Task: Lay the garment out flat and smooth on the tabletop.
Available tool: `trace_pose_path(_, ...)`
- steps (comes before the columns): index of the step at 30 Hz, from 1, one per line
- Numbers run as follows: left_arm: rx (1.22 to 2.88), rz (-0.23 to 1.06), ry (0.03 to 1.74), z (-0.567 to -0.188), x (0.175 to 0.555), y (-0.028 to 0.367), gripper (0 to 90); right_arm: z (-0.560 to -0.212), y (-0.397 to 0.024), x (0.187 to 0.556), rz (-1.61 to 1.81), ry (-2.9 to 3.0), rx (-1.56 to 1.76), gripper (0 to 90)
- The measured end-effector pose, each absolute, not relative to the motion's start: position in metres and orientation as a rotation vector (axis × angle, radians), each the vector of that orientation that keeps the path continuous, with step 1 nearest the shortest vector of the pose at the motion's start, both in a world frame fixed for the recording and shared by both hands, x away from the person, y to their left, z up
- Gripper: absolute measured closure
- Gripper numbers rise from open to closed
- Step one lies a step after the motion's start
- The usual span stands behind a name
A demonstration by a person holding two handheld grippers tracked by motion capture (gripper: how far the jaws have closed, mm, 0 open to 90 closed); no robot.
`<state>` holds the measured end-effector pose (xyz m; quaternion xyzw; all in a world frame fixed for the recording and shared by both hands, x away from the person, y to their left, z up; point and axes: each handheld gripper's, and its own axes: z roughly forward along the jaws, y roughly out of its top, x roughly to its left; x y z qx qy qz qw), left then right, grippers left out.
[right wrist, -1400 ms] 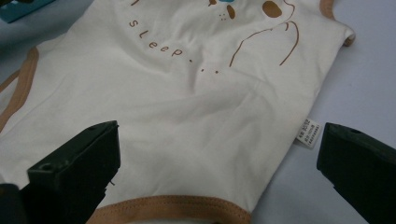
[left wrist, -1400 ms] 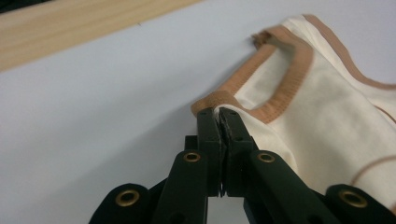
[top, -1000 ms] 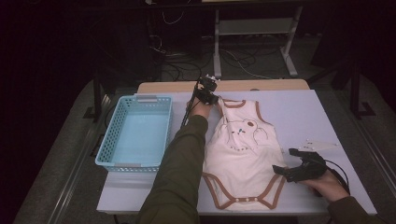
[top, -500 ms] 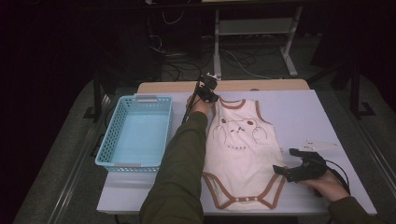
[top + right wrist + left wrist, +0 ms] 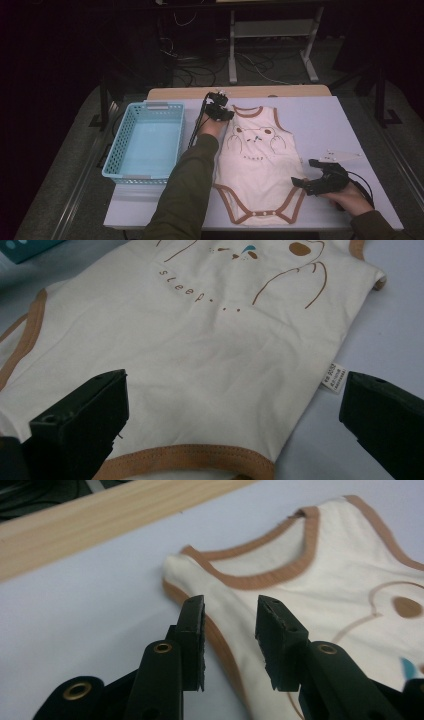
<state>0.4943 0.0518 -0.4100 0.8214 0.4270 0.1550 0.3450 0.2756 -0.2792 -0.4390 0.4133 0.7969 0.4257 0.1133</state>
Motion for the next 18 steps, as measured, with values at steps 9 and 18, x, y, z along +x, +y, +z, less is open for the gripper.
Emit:
trace_pose_path(9,2.109,0.373,1.098,-0.421,0.459,0.066,65.2,-0.439,-0.277,0.276,1.239,2.343,1.206,0.0)
trace_pose_path(18,2.095,0.305,1.142,-0.437,0.440,0.074,68.4,-0.439,-0.276,0.276,1.233,2.351,1.200,0.0)
